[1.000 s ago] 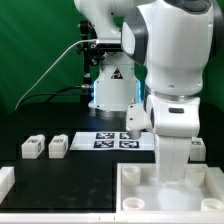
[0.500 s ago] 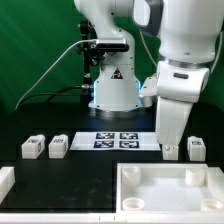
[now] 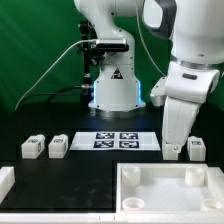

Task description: Assemble one leg

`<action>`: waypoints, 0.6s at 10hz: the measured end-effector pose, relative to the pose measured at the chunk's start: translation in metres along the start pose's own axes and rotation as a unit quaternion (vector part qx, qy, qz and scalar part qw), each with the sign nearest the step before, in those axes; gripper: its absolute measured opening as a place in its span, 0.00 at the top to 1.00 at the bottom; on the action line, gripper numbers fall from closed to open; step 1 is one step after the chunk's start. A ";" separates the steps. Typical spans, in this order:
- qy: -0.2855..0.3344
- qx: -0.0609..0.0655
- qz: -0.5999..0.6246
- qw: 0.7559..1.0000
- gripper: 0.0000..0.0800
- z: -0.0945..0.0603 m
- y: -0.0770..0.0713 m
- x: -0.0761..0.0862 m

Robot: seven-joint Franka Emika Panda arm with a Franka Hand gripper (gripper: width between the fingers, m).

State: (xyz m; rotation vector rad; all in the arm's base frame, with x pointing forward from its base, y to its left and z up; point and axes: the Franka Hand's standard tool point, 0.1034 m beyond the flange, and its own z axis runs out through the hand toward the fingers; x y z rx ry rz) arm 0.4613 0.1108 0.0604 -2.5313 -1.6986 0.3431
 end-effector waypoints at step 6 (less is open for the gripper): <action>0.056 0.071 0.530 0.843 0.19 0.003 -0.012 0.021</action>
Offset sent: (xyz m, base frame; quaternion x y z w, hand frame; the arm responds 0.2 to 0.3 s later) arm 0.0074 0.0232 0.0092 0.1105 0.0472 0.6551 0.7459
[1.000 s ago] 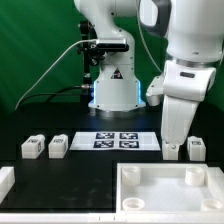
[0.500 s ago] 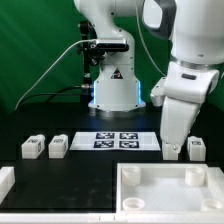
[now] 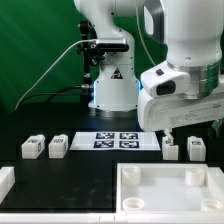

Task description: Assemble one leg

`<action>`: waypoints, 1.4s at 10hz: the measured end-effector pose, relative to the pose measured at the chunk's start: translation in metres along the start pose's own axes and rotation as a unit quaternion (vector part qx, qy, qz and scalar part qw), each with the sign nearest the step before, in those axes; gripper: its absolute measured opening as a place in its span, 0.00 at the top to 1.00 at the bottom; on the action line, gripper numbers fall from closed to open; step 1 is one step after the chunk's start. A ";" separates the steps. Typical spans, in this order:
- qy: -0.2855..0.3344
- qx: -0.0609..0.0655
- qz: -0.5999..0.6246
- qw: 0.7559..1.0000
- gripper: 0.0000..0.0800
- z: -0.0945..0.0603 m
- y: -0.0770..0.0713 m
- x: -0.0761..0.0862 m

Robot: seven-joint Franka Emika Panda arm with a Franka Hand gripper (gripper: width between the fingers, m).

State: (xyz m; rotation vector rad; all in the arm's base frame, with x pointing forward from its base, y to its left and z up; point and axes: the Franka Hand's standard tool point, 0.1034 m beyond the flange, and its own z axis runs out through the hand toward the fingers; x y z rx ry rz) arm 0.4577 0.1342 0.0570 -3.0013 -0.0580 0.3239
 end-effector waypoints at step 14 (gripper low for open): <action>-0.362 0.029 0.047 0.930 0.19 0.033 -0.030 -0.028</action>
Offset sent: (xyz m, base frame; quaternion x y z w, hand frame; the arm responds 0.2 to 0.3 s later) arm -0.0187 0.0418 -0.0125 0.0194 -0.1235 0.1227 0.9845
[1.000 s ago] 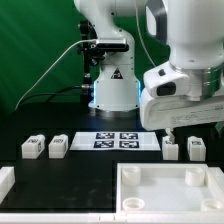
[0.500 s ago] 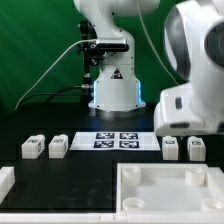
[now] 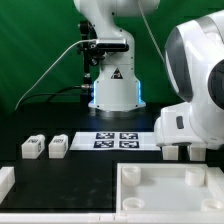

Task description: Assemble one leg

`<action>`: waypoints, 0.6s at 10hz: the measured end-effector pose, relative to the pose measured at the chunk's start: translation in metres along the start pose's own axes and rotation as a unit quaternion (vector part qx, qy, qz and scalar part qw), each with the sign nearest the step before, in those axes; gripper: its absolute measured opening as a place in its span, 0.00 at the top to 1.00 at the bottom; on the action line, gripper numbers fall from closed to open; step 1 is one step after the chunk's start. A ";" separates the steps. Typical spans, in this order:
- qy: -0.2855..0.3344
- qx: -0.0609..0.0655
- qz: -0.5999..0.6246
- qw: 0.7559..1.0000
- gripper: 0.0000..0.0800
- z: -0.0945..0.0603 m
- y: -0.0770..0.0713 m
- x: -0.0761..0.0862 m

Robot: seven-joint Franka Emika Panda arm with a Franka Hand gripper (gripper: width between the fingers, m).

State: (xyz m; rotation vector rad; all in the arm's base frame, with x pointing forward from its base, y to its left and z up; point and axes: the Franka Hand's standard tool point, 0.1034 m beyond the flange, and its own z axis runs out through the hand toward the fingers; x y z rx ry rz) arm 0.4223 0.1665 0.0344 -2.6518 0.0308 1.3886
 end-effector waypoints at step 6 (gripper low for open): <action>0.009 -0.015 -0.030 0.999 0.19 0.038 -0.003 0.006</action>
Offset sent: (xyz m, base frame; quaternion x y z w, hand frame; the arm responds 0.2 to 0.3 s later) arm -0.0125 0.0055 -0.0213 -0.0272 0.0120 0.0135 0.9995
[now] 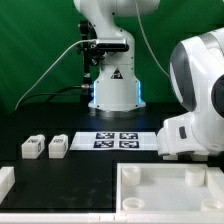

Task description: Assemble one leg

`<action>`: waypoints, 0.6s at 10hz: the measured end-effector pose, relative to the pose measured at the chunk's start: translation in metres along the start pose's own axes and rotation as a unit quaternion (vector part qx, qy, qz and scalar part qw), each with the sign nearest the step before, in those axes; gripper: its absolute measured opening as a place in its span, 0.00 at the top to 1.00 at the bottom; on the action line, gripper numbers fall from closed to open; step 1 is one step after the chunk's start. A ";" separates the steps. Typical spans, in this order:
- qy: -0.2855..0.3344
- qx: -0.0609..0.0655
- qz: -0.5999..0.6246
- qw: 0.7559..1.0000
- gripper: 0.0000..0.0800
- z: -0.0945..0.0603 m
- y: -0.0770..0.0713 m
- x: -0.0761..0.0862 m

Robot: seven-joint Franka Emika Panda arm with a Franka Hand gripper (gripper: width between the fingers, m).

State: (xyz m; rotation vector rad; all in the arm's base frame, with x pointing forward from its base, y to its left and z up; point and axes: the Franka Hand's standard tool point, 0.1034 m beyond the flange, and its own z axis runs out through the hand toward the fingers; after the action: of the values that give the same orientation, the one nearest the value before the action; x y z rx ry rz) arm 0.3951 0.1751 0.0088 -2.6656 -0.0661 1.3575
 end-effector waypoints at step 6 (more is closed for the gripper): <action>-0.001 -0.001 -0.003 1.000 0.64 0.001 -0.001 0.000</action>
Offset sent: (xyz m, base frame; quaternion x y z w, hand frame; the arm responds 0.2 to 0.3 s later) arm 0.0000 0.0000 0.0000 0.0000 0.0000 0.0000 1.0000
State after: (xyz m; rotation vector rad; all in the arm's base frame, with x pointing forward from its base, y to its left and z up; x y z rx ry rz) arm 0.3946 0.1760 0.0080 -2.6633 -0.0752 1.3575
